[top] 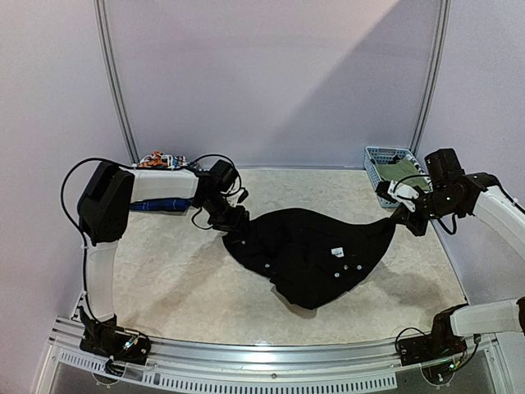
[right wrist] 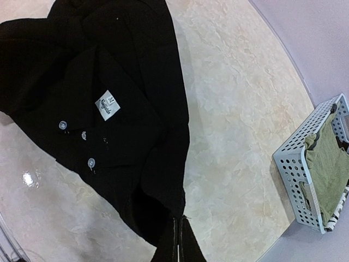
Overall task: Fold and stack the mixed laundry pile
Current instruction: Pick up the crumpled shirt from the center of the board.
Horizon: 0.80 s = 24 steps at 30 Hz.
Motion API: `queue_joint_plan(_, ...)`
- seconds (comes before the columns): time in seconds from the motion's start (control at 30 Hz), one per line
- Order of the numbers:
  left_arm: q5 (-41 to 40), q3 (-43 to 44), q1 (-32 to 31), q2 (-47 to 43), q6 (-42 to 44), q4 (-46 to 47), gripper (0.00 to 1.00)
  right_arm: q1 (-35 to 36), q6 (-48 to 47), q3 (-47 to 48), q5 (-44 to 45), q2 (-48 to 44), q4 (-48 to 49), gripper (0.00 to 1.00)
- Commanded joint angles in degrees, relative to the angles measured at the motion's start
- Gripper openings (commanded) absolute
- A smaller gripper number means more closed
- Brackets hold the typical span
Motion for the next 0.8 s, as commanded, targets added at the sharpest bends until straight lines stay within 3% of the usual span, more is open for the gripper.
queue_joint_plan(0.0,3.94,-0.51,0.84,-0.85,0.43,3.23,0.45,-0.3,1.02,0.59,-0.61,-0.05,1.58,0.0)
queue_joint_plan(0.17,3.4,-1.91,0.72,-4.28,0.44,4.63,0.12,-0.3,1.95,0.84,0.11,0.89,2.87,0.0)
queue_joint_plan(0.27,0.89,-3.39,0.71,-9.27,0.99,5.24,0.02,-0.27,2.95,1.44,1.53,1.81,4.43,0.0)
queue_joint_plan(0.57,-8.55,-6.66,0.71,-29.97,4.99,-0.28,0.0,-0.41,6.75,12.89,2.47,7.92,6.53,0.0)
queue_joint_plan(0.77,-10.66,-12.21,0.27,-47.61,3.87,-4.56,0.0,-0.39,13.53,19.39,-4.62,4.81,8.06,0.0)
